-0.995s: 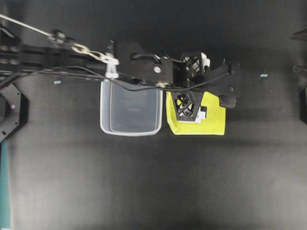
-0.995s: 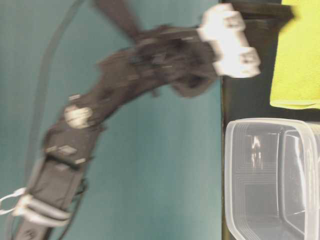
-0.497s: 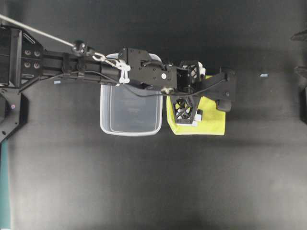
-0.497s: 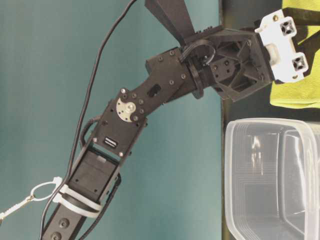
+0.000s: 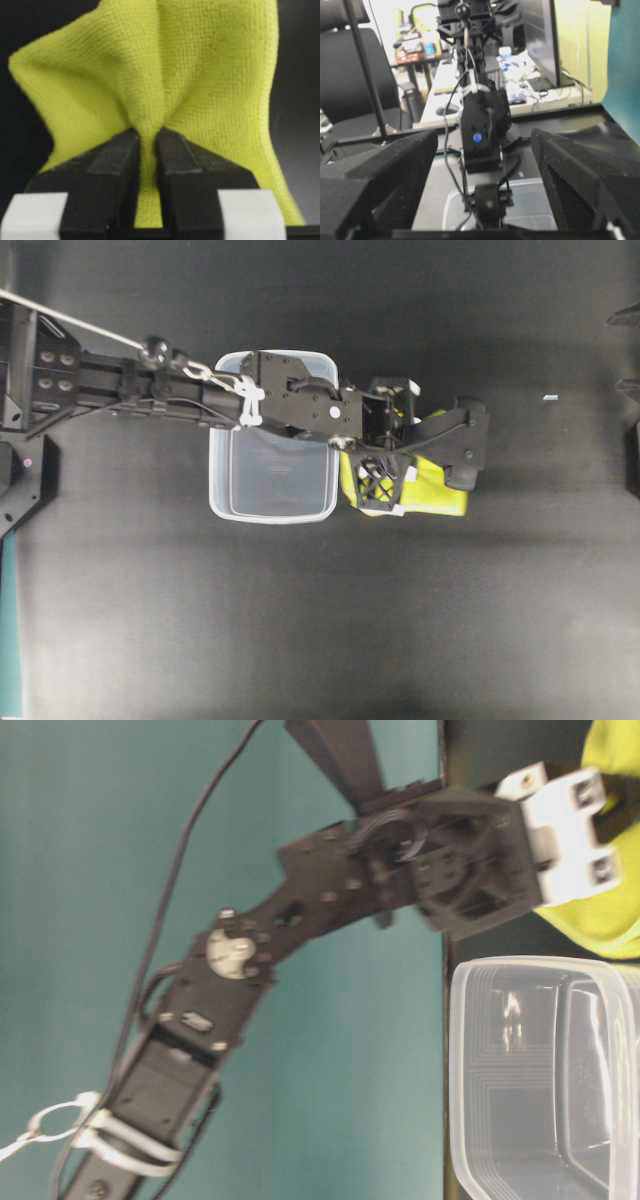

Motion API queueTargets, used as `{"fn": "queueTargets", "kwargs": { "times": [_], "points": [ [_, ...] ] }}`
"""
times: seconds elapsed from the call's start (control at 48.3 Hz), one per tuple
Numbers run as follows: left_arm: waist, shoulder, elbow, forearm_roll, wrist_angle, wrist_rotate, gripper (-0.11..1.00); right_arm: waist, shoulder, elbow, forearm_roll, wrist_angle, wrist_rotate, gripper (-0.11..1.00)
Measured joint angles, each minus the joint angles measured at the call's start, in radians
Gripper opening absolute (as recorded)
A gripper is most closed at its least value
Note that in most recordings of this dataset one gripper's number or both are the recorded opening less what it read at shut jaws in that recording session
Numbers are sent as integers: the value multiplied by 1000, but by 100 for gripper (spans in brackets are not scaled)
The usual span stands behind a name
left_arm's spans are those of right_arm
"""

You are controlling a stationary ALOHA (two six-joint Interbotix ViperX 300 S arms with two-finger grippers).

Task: Place the yellow towel into the container with the left arm.

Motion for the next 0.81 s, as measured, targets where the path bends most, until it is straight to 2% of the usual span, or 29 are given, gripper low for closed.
{"fn": "queueTargets", "kwargs": {
  "times": [0.186, 0.394, 0.518, 0.808],
  "points": [
    [-14, -143, -31, -2, 117, 0, 7, 0, -8, 0, 0, 2, -2, 73],
    [-21, -377, -26, -2, 281, 0, 7, 0, -8, 8, -2, 0, -5, 73],
    [-12, -509, 44, 0, 333, 0, 7, 0, -8, 9, -2, 0, -6, 73],
    [34, -696, 279, 0, 321, -2, 7, 0, -11, 9, -2, -3, -6, 73]
  ]
}}
